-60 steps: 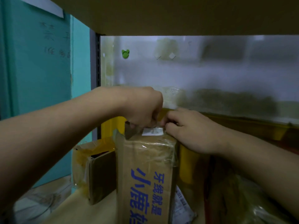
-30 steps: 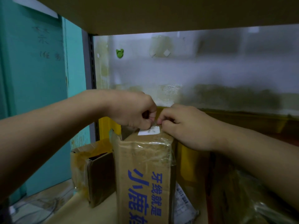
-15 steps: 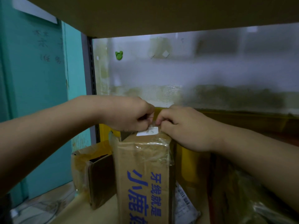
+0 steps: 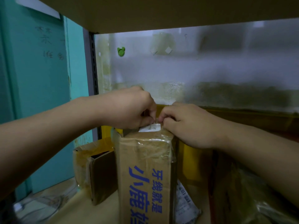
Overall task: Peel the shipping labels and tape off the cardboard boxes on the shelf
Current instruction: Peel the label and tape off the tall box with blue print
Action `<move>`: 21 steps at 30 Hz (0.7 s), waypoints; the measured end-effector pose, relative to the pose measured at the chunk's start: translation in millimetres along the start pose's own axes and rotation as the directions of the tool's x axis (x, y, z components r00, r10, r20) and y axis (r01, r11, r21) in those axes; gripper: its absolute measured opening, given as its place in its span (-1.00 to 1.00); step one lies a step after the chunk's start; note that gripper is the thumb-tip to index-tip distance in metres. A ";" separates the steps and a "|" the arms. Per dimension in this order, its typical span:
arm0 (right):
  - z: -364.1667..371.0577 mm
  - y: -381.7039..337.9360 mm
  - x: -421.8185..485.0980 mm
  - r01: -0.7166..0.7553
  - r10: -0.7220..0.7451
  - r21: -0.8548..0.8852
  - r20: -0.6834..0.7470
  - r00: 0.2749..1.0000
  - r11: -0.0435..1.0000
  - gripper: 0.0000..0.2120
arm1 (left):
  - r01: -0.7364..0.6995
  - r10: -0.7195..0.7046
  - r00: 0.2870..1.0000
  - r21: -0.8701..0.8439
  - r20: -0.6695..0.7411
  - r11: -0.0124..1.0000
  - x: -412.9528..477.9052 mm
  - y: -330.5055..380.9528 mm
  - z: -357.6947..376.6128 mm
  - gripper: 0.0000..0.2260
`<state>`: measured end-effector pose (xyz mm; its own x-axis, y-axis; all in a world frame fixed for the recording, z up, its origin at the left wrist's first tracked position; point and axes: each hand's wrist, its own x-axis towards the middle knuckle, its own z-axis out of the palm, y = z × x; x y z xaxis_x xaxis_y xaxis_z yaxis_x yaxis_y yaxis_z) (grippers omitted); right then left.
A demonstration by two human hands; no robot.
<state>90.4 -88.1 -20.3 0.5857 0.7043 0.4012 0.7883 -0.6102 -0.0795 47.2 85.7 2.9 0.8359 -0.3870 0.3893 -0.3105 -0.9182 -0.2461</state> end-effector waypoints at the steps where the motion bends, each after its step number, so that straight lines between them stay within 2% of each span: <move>1: -0.4 0.2 0.1 0.002 -0.002 0.002 -0.004 1.000 1.000 -0.76 | -0.003 0.003 1.000 0.012 -0.010 1.000 0.6 0.4 0.0 -0.91; 6: 0.7 1.1 -0.3 0.006 -0.006 0.002 -0.007 1.000 1.000 -0.77 | -0.026 0.026 1.000 0.025 0.003 0.999 2.0 2.2 3.5 -0.92; 12: 1.8 1.6 0.4 0.002 -0.002 -0.007 0.004 1.000 1.000 -0.78 | 0.064 -0.059 0.994 -0.058 0.087 0.996 4.9 1.8 1.0 -0.89; 21: -1.9 -2.7 -2.4 0.002 -0.002 -0.011 -0.007 1.000 1.000 -0.76 | 0.075 -0.068 0.994 -0.077 0.086 0.994 3.4 2.6 -6.5 -0.94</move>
<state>86.6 -88.9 -19.3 0.5826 0.7033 0.4073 0.7875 -0.6125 -0.0688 46.3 81.4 9.3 0.8908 -0.3149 0.3276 -0.2812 -0.9483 -0.1471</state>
